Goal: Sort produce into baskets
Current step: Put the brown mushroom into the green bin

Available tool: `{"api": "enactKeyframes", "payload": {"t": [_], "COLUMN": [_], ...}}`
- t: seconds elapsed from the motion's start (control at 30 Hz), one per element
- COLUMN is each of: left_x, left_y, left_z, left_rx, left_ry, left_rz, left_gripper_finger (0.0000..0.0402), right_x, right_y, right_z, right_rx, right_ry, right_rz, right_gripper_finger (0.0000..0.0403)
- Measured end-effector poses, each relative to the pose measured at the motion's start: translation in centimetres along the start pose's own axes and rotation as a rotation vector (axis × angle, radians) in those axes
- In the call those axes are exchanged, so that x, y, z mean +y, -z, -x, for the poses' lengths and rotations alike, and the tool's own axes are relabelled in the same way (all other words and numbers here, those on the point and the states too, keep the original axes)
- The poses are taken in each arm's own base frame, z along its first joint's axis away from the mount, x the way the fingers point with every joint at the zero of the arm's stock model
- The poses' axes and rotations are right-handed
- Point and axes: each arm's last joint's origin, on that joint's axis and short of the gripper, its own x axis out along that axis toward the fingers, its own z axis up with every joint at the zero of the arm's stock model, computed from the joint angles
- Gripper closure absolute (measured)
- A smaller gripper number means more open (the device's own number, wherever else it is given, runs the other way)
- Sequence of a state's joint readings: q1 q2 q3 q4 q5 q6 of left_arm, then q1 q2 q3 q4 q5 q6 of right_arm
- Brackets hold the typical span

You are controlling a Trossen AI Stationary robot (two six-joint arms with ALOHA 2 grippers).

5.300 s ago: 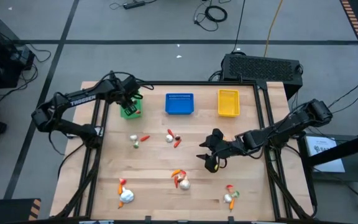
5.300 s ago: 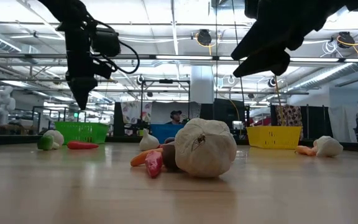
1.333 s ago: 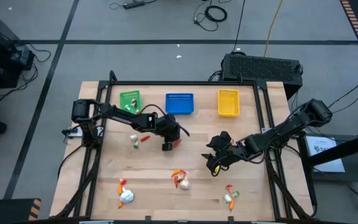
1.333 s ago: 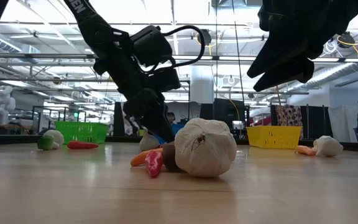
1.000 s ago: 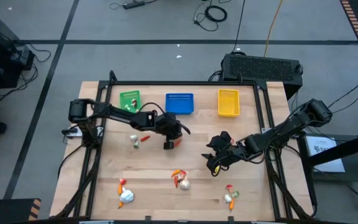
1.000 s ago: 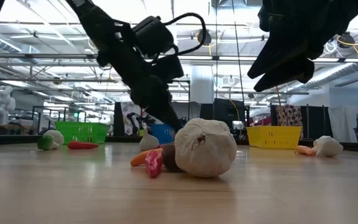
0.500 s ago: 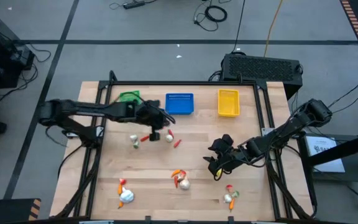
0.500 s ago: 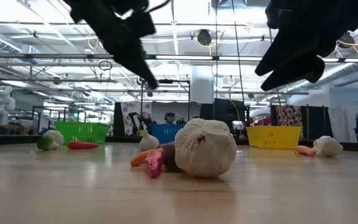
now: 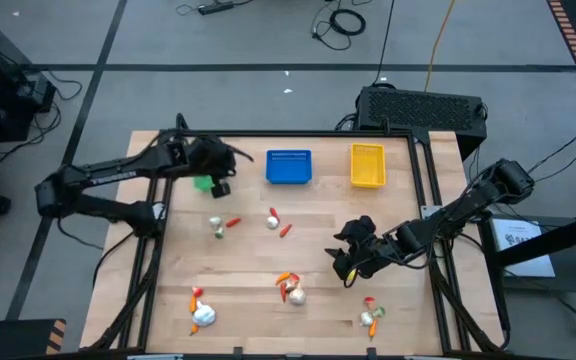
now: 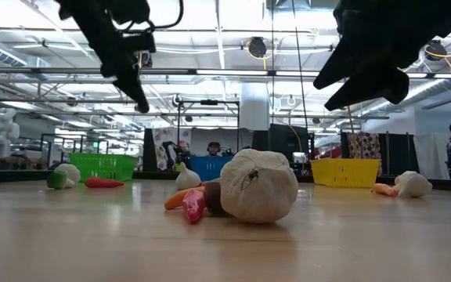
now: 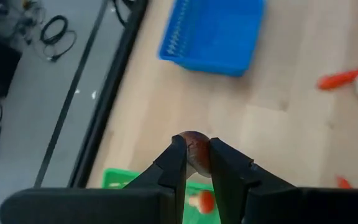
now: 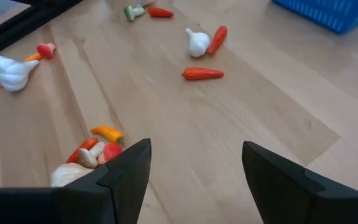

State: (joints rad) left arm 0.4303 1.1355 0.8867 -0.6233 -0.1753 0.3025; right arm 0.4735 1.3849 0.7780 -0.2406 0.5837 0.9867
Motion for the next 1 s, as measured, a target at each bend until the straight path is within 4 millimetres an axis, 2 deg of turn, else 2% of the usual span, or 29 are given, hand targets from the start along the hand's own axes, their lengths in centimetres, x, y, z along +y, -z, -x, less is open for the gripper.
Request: {"api": "enactKeyframes", "payload": {"t": [0.17, 0.33, 0.57, 1.0], "left_x": [1.5, 2.9, 4.5, 5.0], "left_y": [1.3, 2.5, 5.3, 6.0], "left_z": [-1.0, -1.4, -3.0, -4.3], "left_rx": [-0.004, 0.043, 0.165, 0.238], "left_ry": [0.053, -0.003, -0.047, -0.041], "left_rz": [0.055, 0.113, 0.25, 0.317], "left_gripper_finger": [0.0338, 0.0338, 0.0338, 0.0332], "right_x": [0.3, 0.7, 1.1, 0.9], "right_y": [0.3, 0.9, 1.6, 1.3], "right_z": [0.3, 0.7, 1.3, 1.1], "right_rx": [0.005, -0.003, -0.011, -0.019], "right_ry": [-0.018, -0.028, -0.042, -0.029], "right_rz": [-0.014, 0.002, -0.005, 0.025], "right_gripper_finger": [0.0161, 0.0161, 0.0161, 0.0161]}}
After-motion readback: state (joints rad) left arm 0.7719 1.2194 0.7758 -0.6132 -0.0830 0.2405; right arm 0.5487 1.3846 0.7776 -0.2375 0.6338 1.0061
